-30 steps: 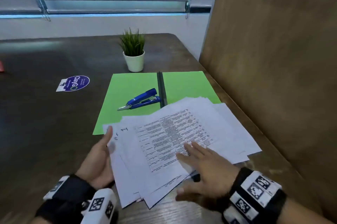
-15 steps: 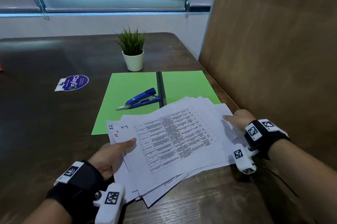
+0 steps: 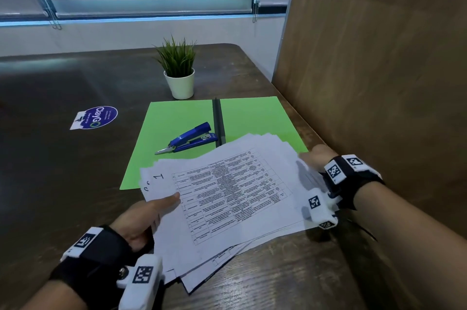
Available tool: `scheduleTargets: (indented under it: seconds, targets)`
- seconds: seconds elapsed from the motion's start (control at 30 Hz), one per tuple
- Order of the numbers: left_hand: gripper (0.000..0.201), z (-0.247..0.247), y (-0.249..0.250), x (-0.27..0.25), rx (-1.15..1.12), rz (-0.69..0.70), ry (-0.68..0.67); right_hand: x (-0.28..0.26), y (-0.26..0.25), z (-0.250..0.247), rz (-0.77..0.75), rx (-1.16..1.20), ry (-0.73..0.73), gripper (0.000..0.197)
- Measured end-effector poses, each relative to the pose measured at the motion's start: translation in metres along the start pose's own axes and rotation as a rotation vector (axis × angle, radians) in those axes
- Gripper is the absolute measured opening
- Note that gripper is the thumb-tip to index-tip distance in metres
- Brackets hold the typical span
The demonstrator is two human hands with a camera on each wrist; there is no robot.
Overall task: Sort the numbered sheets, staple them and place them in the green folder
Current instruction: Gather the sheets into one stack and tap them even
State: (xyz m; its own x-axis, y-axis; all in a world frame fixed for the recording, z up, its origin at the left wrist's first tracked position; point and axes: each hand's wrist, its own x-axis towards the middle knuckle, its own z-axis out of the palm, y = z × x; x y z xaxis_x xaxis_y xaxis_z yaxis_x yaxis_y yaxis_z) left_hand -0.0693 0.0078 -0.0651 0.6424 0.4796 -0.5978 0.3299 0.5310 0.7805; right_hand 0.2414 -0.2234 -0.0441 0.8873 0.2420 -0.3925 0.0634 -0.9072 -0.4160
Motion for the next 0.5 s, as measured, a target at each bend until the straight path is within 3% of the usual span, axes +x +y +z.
scheduleTargets:
  seconds: [0.07, 0.13, 0.2, 0.23, 0.27, 0.37, 0.43, 0.47, 0.5]
  targets:
    - [0.018, 0.006, -0.002, -0.002, 0.01, -0.002, -0.012, -0.005, 0.001, 0.002, 0.024, -0.076, 0.054, 0.036]
    - [0.013, 0.02, -0.005, -0.002, 0.037, 0.02, 0.01, -0.015, -0.007, 0.014, 0.013, -0.188, 0.063, 0.049]
    - [0.023, 0.028, -0.011, 0.002, 0.059, 0.102, 0.06, -0.023, -0.011, 0.022, -0.038, -0.192, 0.054, 0.049]
    - [0.026, 0.031, -0.012, 0.0, 0.062, 0.162, 0.086, -0.025, -0.007, 0.02, -0.066, -0.164, 0.04, 0.039]
    - [0.027, 0.032, -0.012, -0.003, 0.043, 0.227, 0.091, -0.024, -0.001, 0.015, -0.108, -0.084, 0.05, 0.03]
    - [0.039, 0.036, -0.001, -0.03, -0.007, 0.418, -0.033, -0.029, 0.02, -0.01, -0.206, 0.259, 0.029, 0.04]
    - [0.033, 0.031, 0.015, -0.044, -0.042, 0.522, -0.027, -0.041, 0.026, -0.03, -0.325, 0.612, -0.1, 0.079]
    - [0.04, 0.025, 0.022, -0.047, -0.04, 0.56, -0.028, -0.048, 0.028, -0.039, -0.377, 0.741, -0.194, 0.095]
    - [0.058, 0.018, 0.029, -0.049, -0.023, 0.586, -0.06, -0.056, 0.028, -0.047, -0.42, 0.816, -0.281, 0.097]
